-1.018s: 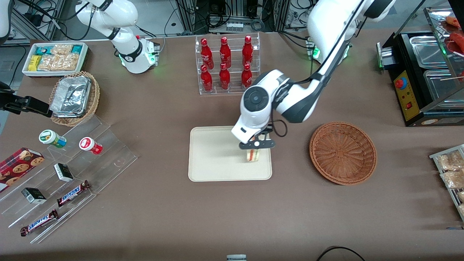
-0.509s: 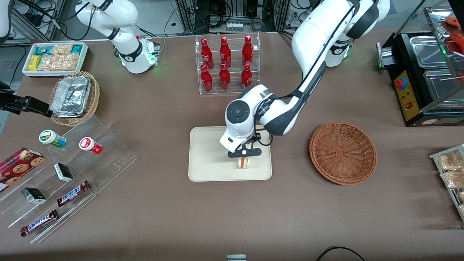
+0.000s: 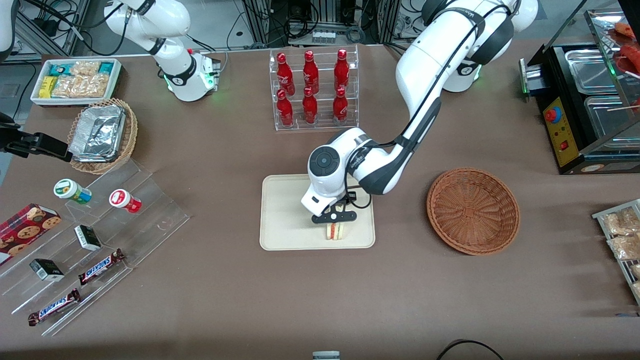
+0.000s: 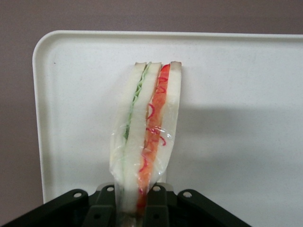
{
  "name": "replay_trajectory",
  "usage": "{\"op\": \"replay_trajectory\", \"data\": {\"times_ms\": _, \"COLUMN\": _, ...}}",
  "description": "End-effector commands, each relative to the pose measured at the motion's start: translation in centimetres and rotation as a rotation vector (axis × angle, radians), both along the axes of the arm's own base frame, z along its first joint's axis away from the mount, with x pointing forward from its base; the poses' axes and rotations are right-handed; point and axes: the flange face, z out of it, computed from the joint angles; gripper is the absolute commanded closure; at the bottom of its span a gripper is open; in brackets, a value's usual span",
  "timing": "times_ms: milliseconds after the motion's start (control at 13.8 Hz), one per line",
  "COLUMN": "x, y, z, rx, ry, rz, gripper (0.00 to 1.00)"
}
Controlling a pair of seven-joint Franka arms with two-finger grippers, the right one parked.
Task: Place sandwich from basket to tray
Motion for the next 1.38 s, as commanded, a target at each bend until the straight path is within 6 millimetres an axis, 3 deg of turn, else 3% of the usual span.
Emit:
{"op": "replay_trajectory", "data": {"times_ms": 0, "x": 0.2, "y": -0.8, "z": 0.7, "rx": 0.008, "ry": -0.035, "rz": 0.008, "gripper": 0.00}}
{"op": "replay_trajectory", "data": {"times_ms": 218, "x": 0.4, "y": -0.9, "z": 2.0, "rx": -0.004, "ry": -0.046, "rz": 0.037, "gripper": 0.00}}
{"op": "replay_trajectory", "data": {"times_ms": 509, "x": 1.0, "y": 0.2, "z": 5.7, "rx": 0.009, "ry": -0.056, "rz": 0.046, "gripper": 0.00}}
{"op": "replay_trajectory", "data": {"times_ms": 727, "x": 3.7, "y": 4.4, "z": 9.0, "rx": 0.001, "ry": -0.052, "rz": 0.117, "gripper": 0.00}}
{"op": "replay_trajectory", "data": {"times_ms": 945, "x": 5.9, "y": 9.9, "z": 11.2, "rx": 0.019, "ry": -0.033, "rz": 0.136, "gripper": 0.00}}
{"op": "replay_trajectory", "data": {"times_ms": 1309, "x": 6.8, "y": 21.9, "z": 15.2, "rx": -0.006, "ry": 0.027, "rz": 0.081, "gripper": 0.00}}
